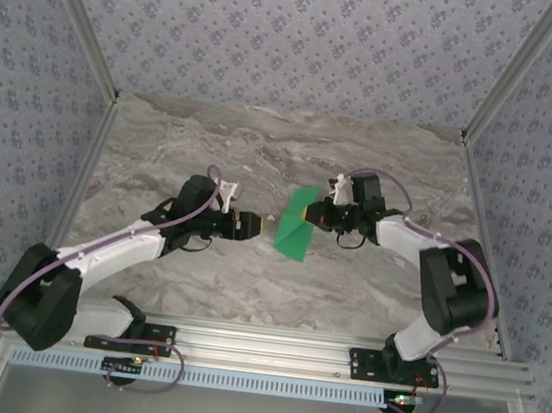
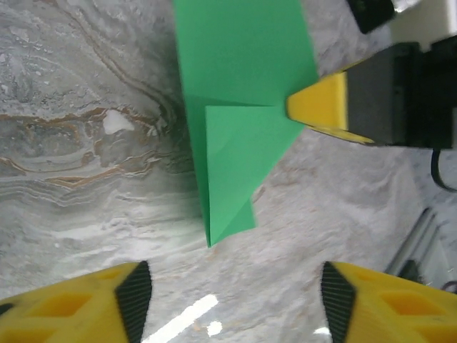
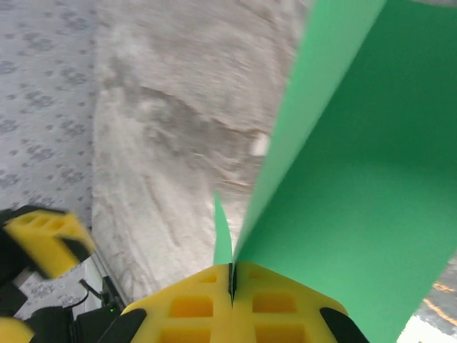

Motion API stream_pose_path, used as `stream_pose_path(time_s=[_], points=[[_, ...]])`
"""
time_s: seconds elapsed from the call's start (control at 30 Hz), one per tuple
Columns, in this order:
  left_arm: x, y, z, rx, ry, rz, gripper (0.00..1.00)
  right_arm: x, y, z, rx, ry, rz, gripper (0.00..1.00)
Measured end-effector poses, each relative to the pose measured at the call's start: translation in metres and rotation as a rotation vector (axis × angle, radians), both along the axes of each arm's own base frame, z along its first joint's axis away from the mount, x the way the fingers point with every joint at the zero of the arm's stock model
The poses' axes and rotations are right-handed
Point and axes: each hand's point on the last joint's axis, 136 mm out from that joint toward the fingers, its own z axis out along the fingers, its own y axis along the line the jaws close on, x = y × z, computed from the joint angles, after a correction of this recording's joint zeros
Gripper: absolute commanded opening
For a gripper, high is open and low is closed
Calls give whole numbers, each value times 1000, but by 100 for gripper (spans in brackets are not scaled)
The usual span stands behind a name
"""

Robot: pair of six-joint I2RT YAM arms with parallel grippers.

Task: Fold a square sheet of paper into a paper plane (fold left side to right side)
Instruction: Turn over the paper at the center of the table.

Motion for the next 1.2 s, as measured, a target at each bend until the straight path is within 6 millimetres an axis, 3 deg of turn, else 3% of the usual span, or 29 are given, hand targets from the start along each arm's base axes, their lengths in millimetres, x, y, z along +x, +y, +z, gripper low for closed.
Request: stream_pose_path(time_s=[0.07, 0.2, 0.37, 0.53, 0.7, 0.97, 1.07, 1.2], points=[[-2, 1, 15, -42, -26, 12, 84, -4, 1, 35, 36, -98, 29, 0], [-4, -1, 53, -166, -86, 28, 86, -17, 8, 102, 132, -265, 106, 0], [-6, -11, 93, -337, -136, 5, 81, -42, 17, 142, 214, -344, 194, 0], [-15, -21, 120, -441, -177, -48, 77, -60, 28, 167, 283, -372, 244, 0], [-26, -31, 129, -479, -182, -95, 70, -71, 34, 189, 339, -396, 263, 1], [-36, -41, 142, -530, -196, -143, 29, -77, 39, 202, 375, -390, 267, 5], [-37, -41, 145, -537, -202, -143, 17, -77, 39, 202, 380, -382, 264, 12], [-39, -37, 152, -543, -226, -135, 6, -77, 38, 199, 366, -374, 260, 30]])
